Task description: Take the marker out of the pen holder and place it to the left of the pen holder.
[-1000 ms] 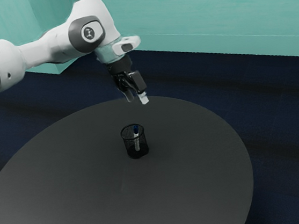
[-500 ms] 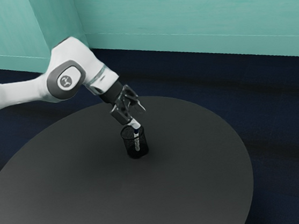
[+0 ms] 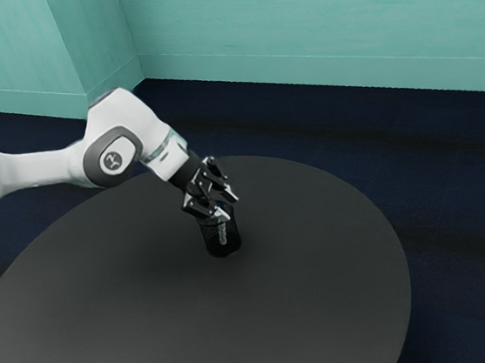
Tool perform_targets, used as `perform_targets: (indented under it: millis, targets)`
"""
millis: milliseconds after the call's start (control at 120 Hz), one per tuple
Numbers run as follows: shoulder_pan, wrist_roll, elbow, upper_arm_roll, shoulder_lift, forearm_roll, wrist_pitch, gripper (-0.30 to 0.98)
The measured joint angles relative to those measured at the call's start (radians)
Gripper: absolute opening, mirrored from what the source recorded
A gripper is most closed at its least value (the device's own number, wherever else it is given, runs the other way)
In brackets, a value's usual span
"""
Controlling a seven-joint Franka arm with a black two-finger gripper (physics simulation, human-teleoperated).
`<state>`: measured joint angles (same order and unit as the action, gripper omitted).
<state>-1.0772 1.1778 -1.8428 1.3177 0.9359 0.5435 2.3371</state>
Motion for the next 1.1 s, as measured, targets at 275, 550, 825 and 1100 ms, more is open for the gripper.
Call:
perform_targets:
  millis: [275,550,825,1100]
  targets:
    - [0.000,-0.005,0.002,-0.025,0.001,-0.005,0.011,0.07]
    - [0.000,-0.015,0.002,-0.040,0.002,-0.030,0.017,0.01]
    - [0.002,-0.034,0.012,-0.028,0.002,-0.026,0.027,-0.07]
    - [-0.006,-0.051,0.032,0.000,-0.005,-0.118,0.031,-0.09]
